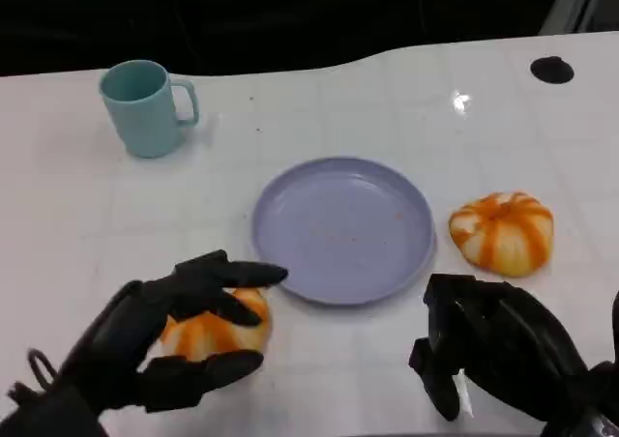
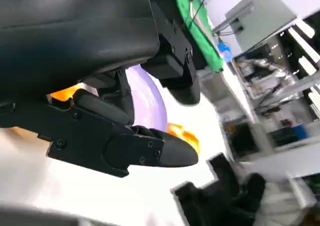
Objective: Grasp the bread from the table and place it into the plate.
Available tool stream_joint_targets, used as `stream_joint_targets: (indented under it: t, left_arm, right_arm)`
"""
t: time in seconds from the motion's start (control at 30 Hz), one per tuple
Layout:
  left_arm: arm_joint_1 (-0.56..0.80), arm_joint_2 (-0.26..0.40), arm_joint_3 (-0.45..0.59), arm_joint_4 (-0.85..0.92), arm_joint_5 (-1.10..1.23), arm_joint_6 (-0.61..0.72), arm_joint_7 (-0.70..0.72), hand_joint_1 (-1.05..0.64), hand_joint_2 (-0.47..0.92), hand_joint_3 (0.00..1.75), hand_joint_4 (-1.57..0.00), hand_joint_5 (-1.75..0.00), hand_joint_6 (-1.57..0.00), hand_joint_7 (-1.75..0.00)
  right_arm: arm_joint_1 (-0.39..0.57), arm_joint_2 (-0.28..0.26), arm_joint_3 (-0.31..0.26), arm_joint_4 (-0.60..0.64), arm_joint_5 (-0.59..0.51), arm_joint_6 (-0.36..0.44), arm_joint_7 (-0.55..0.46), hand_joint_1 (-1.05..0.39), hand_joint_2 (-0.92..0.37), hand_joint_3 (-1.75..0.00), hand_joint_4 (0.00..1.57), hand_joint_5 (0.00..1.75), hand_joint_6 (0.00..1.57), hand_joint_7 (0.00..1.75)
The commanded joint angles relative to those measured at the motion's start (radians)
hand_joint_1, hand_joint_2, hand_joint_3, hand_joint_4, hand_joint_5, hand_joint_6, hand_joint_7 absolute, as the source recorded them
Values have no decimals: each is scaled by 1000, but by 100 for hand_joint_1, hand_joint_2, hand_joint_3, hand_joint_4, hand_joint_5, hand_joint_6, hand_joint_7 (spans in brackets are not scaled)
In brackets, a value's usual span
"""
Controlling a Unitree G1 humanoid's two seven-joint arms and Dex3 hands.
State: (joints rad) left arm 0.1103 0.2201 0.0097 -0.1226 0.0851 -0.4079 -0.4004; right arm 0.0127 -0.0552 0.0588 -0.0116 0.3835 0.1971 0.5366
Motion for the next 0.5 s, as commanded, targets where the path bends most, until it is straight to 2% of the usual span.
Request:
stream_joint_targets:
  t: [0.03, 0.23, 0.5]
  left_arm:
    - [9, 80, 24, -115, 171, 38, 58, -68, 92, 16, -24, -73, -37, -11]
    - [13, 150, 9, -240, 460, 117, 98, -74, 92, 13, -26, -48, -32, -1]
    - [-56, 217, -89, -251, 722, 257, 31, -78, 92, 9, -24, -36, -29, 0]
  right_arm:
    - [-2, -6, -4, -11, 5, 3, -1, -93, -92, -37, 127, 166, 109, 158]
    - [-2, -8, -5, -20, 9, 16, -2, -93, -92, -37, 128, 165, 110, 157]
    - [-3, -8, -9, -18, 14, 22, 1, -91, -92, -38, 127, 164, 109, 157]
